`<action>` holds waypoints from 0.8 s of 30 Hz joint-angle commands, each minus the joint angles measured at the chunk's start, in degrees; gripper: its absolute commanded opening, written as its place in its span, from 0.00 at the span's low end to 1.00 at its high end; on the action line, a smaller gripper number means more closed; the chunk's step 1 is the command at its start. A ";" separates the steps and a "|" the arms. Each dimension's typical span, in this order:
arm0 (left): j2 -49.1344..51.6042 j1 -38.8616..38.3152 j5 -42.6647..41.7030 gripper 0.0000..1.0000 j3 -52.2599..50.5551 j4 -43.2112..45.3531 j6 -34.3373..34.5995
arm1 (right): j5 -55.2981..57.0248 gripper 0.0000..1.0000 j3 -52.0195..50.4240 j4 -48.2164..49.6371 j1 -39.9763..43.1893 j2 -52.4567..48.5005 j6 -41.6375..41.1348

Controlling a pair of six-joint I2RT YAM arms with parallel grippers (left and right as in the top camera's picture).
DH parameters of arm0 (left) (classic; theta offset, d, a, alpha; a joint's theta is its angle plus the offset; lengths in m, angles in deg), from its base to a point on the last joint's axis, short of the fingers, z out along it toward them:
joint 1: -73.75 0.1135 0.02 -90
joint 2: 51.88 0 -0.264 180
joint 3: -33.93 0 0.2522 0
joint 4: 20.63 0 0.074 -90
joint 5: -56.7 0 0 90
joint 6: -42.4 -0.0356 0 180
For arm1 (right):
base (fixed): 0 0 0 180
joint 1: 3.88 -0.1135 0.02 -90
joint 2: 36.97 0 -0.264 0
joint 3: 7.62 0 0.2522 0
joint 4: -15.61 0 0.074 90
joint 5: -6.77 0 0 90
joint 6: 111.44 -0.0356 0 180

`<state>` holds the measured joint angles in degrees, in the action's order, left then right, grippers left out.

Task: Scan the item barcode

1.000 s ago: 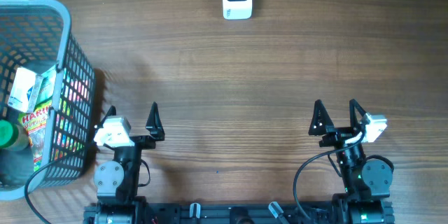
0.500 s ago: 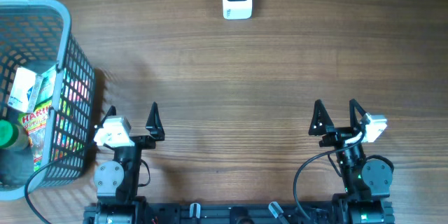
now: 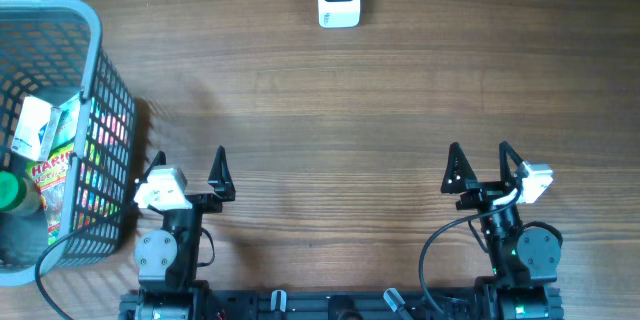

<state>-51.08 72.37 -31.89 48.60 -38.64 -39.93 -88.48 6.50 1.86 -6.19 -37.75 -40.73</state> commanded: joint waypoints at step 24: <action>45.38 -0.07 -9.53 1.00 71.06 -53.81 9.68 | 0.98 1.00 -0.07 0.13 0.24 0.35 -0.37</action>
<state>-7.72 72.32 -47.13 117.73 -92.30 -35.43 -88.27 6.50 1.84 -6.19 -37.75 -40.73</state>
